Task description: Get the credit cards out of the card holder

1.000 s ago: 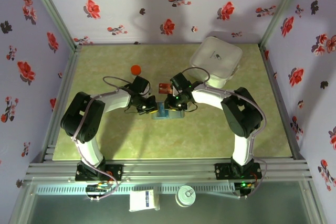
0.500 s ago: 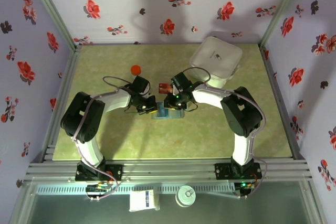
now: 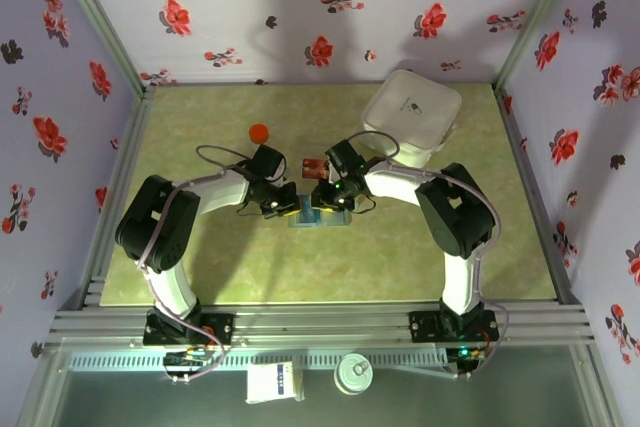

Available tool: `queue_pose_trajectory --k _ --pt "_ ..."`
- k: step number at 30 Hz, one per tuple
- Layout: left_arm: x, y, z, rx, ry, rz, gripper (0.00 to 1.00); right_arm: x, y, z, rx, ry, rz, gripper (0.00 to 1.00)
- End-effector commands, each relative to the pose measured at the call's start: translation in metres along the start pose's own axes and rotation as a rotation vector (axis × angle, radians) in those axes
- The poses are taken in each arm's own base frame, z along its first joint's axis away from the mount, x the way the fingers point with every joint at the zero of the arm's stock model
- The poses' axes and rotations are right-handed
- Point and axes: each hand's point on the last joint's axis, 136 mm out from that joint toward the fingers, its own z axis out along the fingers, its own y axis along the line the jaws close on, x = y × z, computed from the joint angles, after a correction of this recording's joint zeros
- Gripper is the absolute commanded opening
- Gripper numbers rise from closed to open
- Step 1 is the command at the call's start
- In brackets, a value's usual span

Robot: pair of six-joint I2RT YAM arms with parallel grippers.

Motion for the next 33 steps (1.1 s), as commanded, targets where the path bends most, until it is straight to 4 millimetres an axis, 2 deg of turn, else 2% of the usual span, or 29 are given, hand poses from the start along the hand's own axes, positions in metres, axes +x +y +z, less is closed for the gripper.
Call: queue_pose_trajectory --k 1,10,15,33 --pt "0.003 0.007 0.001 -0.047 0.016 0.010 0.00 0.004 -0.006 0.010 -0.019 0.027 0.037 0.27" --pt "0.003 0.007 0.002 -0.045 0.018 0.008 0.00 0.000 0.005 0.001 -0.071 0.002 0.036 0.26" --pt "0.002 0.007 0.001 -0.046 0.017 0.008 0.00 -0.001 0.001 0.002 -0.076 0.002 0.049 0.25" --pt "0.000 0.004 0.000 -0.047 0.017 0.012 0.00 -0.003 0.015 -0.008 -0.218 -0.034 0.065 0.19"
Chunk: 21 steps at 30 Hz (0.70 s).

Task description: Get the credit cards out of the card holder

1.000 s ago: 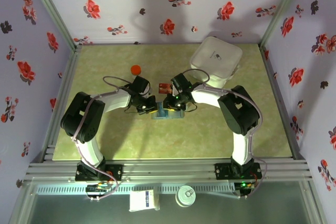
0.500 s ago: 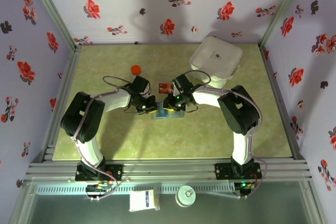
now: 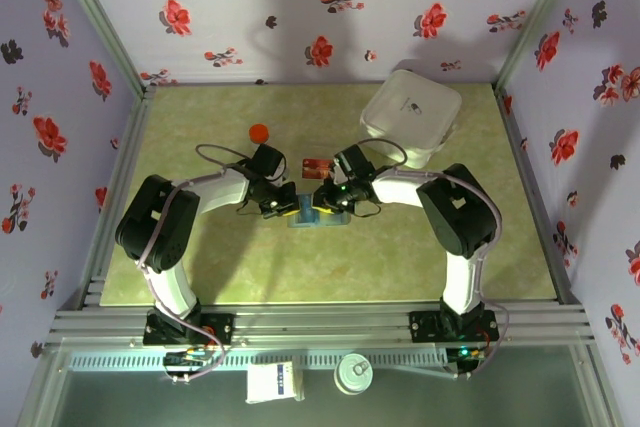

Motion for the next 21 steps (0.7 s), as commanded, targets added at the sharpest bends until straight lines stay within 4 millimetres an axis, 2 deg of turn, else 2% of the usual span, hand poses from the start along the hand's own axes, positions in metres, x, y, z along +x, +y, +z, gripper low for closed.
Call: queue_pose_trajectory --k 1,8,21 --pt "-0.001 0.002 0.001 -0.029 0.009 0.020 0.00 -0.004 0.015 -0.009 -0.068 -0.021 -0.002 0.18" --pt "-0.001 0.002 0.001 -0.030 0.010 0.016 0.00 -0.004 0.014 -0.008 -0.090 -0.017 0.000 0.16" --pt "0.000 0.004 0.003 -0.040 0.019 0.017 0.00 -0.007 -0.010 -0.019 -0.039 -0.044 0.040 0.12"
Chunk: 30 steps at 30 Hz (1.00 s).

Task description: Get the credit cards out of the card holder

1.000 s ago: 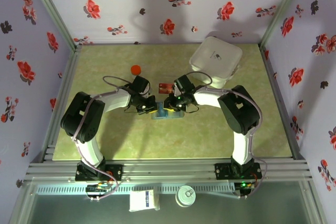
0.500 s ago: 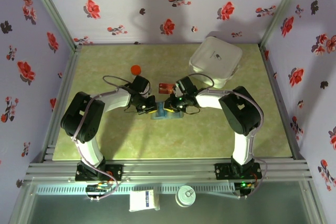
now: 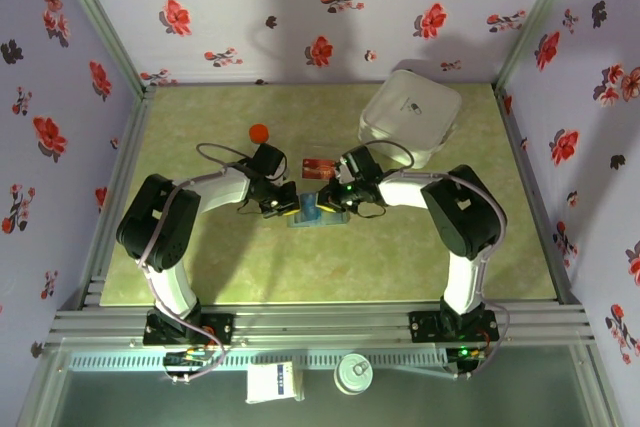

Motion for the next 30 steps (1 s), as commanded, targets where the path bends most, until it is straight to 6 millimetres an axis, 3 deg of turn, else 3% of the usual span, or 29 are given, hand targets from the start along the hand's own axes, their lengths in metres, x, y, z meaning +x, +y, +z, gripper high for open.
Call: queue_pose_trajectory --k 1,15,23,30 --pt "0.002 0.003 0.003 -0.028 0.016 0.020 0.00 0.000 -0.006 -0.011 0.022 -0.012 0.016 0.12" --pt "0.000 0.002 0.004 -0.024 0.016 0.020 0.00 0.002 -0.014 -0.019 0.065 -0.010 0.005 0.12" --pt "-0.009 -0.037 -0.007 0.151 -0.014 0.011 0.00 0.000 -0.007 -0.009 0.000 0.002 0.027 0.12" --pt "-0.007 -0.034 0.004 0.155 0.013 -0.004 0.00 0.001 -0.008 -0.010 0.006 0.003 0.026 0.13"
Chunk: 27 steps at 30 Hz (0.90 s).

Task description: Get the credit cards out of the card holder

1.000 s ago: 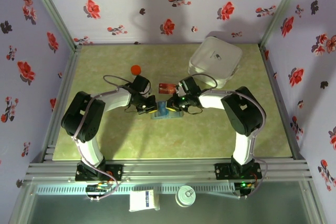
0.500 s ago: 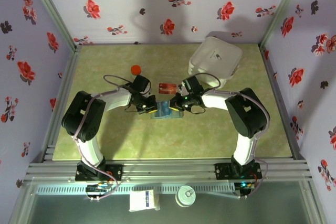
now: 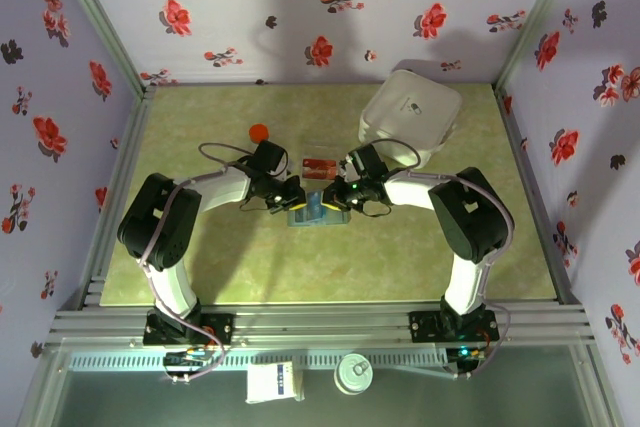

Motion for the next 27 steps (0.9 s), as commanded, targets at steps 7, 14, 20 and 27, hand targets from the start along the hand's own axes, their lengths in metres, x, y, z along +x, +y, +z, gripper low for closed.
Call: queue_pose_trajectory --k 7,14,20,27 --pt "0.007 0.006 0.013 -0.009 0.052 -0.017 0.00 0.003 -0.005 0.004 0.000 0.016 0.017 0.13" --pt "0.016 0.033 0.017 -0.132 0.088 -0.017 0.00 0.004 -0.007 0.005 0.006 0.020 0.019 0.13" --pt "0.018 0.045 0.016 -0.199 0.102 -0.008 0.00 0.006 -0.011 0.005 0.016 0.021 0.017 0.14" --pt "0.018 0.048 0.017 -0.217 0.114 -0.010 0.00 0.005 -0.021 0.000 0.052 0.017 0.009 0.14"
